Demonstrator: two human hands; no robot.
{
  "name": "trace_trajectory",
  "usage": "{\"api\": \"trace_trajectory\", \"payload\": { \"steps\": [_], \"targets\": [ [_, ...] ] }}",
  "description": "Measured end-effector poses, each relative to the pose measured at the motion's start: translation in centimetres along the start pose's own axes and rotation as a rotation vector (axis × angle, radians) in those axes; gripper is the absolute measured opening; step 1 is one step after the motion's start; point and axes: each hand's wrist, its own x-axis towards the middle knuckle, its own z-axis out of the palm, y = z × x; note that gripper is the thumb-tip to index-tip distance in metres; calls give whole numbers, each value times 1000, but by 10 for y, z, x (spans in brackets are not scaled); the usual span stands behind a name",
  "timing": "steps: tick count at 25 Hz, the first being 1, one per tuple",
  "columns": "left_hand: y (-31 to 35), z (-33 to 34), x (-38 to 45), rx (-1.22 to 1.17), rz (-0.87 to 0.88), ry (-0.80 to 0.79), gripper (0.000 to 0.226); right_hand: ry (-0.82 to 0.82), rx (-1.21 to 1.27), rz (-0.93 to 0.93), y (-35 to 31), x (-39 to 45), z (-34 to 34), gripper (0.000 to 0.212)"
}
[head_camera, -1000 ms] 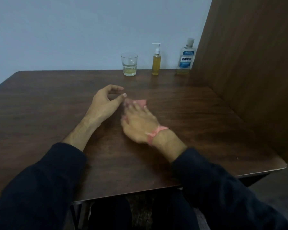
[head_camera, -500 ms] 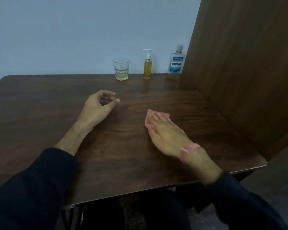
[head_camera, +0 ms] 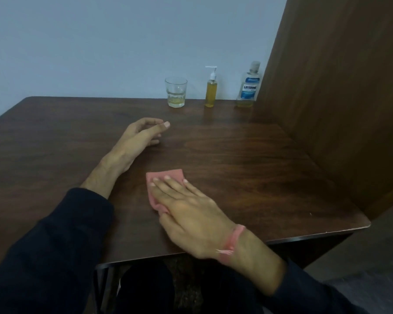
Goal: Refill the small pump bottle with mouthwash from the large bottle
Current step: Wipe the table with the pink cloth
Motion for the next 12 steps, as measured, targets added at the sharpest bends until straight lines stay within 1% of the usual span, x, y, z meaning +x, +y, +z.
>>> {"api": "trace_trajectory", "payload": {
  "steps": [3,4,6,8,10,12],
  "targets": [
    [1,1,-1,35,9,-7,89,-2,-50,108,31,-28,-11,67],
    [1,1,-2,57,7,-8,86,-5,-59,166,44,-32,-15,67],
    [2,4,-4,112,0,-13,73,1,-62,281,73,-29,-23,64],
    [3,7,-6,156,1,-6,61,-5,-52,380,102,-11,-32,62],
    [4,8,-7,213,6,-3,56,-21,-34,484,122,18,-38,62],
    [3,9,-7,278,5,-5,50,-13,-11,554,129,52,-40,63]
  ]
}}
